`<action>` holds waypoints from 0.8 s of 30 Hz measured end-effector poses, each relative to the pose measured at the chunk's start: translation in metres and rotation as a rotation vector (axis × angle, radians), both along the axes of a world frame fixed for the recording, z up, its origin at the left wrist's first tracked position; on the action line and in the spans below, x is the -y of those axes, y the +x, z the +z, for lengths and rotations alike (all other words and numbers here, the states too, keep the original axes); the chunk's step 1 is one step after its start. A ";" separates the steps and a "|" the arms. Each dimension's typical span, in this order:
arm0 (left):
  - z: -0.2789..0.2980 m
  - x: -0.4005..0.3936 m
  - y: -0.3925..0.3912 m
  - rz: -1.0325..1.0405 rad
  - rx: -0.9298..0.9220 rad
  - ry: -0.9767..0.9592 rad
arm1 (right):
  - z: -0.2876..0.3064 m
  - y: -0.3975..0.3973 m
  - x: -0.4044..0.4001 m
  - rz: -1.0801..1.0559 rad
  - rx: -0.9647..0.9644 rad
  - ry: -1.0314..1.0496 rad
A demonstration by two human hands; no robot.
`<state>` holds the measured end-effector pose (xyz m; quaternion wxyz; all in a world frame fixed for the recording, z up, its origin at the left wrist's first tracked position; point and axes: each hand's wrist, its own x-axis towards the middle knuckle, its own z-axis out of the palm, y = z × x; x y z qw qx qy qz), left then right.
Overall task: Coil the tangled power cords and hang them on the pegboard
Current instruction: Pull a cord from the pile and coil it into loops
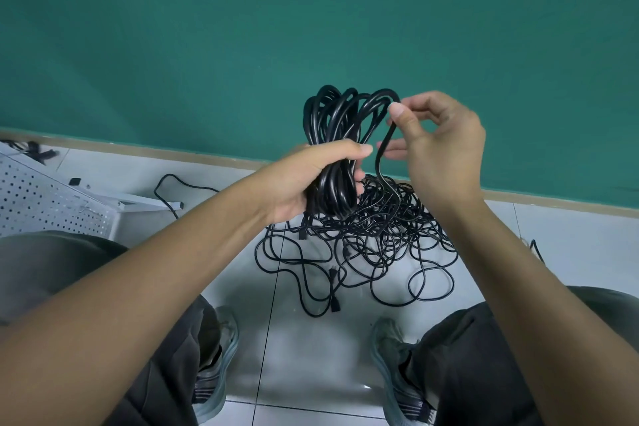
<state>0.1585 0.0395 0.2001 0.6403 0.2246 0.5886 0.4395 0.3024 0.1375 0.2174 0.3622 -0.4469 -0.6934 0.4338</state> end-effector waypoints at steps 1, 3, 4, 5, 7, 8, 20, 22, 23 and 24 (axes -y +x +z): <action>0.000 0.000 0.002 -0.004 0.005 -0.001 | 0.000 0.000 0.001 -0.006 -0.006 0.001; 0.001 0.001 0.005 -0.010 0.010 0.004 | 0.000 -0.001 0.002 -0.017 -0.019 -0.004; 0.002 0.002 0.006 -0.019 0.004 0.004 | 0.000 -0.001 0.002 -0.019 -0.025 -0.014; 0.002 0.002 0.006 -0.030 -0.004 0.001 | 0.001 -0.001 0.001 -0.019 -0.029 -0.028; 0.002 0.004 0.007 -0.047 -0.010 -0.006 | 0.003 0.001 -0.001 -0.007 -0.044 -0.085; 0.001 0.005 0.007 -0.049 -0.008 -0.004 | 0.004 0.001 -0.002 0.003 -0.056 -0.128; -0.009 0.008 0.016 -0.035 0.080 0.130 | -0.004 -0.003 -0.003 0.069 -0.176 -0.385; -0.008 0.008 0.016 -0.047 0.117 0.139 | -0.004 -0.004 -0.004 0.072 -0.186 -0.414; -0.009 0.008 0.016 -0.047 0.147 0.147 | -0.003 -0.004 -0.004 0.078 -0.187 -0.425; -0.009 0.008 0.016 -0.041 0.187 0.161 | -0.003 -0.003 -0.004 0.086 -0.186 -0.437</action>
